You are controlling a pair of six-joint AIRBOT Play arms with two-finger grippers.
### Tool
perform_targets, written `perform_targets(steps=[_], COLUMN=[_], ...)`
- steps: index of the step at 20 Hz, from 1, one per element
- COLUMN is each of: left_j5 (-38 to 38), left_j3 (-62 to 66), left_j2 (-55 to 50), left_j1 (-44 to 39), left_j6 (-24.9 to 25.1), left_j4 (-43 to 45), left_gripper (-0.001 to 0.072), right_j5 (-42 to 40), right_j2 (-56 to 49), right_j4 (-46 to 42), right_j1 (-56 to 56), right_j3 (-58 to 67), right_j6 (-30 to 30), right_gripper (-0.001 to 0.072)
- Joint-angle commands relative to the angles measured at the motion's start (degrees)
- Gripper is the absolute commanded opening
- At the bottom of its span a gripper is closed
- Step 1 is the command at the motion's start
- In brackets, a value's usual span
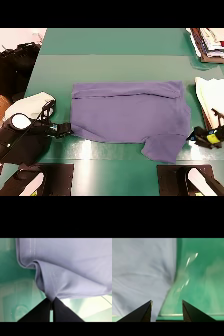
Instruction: Fold the shirts.
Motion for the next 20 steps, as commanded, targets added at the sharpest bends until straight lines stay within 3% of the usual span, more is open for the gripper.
perform_targets(steps=[1,3,5,6,7,8,10,16,20], left_j5=[0.8,0.8,0.8,0.8,0.8,0.6,-0.7,-10.4,-17.8], left_j3=[0.3,0.3,0.3,0.3,0.3,0.3,0.3,0.3,0.3], left_j2=[0.1,0.1,0.1,0.1,0.1,0.1,0.1,2.7,16.9], left_j1=[0.0,0.0,0.0,0.0,0.0,0.0,0.0,0.0,0.0], left_j6=[0.2,0.2,0.2,0.2,0.2,0.2,0.2,-0.4,-7.0], left_j4=[0.0,-0.1,-0.1,-0.1,0.1,0.2,0.7,4.1,4.8], left_gripper=[0.0023,0.0022,0.0023,0.0023,0.0023,0.0022,0.0022,0.0020,0.0021], right_j5=[-2.7,-4.4,-4.9,-5.1,-5.3,-5.6,-5.9,3.3,9.7], right_j2=[-2.3,-4.6,-7.2,-8.1,-8.6,-8.5,-6.5,7.1,17.0], right_j4=[1.7,2.3,2.6,2.6,2.6,2.5,1.4,-4.0,-4.8], right_j1=[-0.4,3.6,8.0,9.6,11.1,12.2,13.5,14.2,14.2], right_j3=[-6.6,-5.9,-4.4,-3.7,-2.9,-2.3,-1.0,3.6,7.2], right_j6=[0.0,0.1,0.1,0.1,0.1,0.1,0.1,0.0,0.1], right_gripper=[0.0429,0.0425,0.0304,0.0299,0.0169,0.0096,0.0018,0.0017,0.0016])
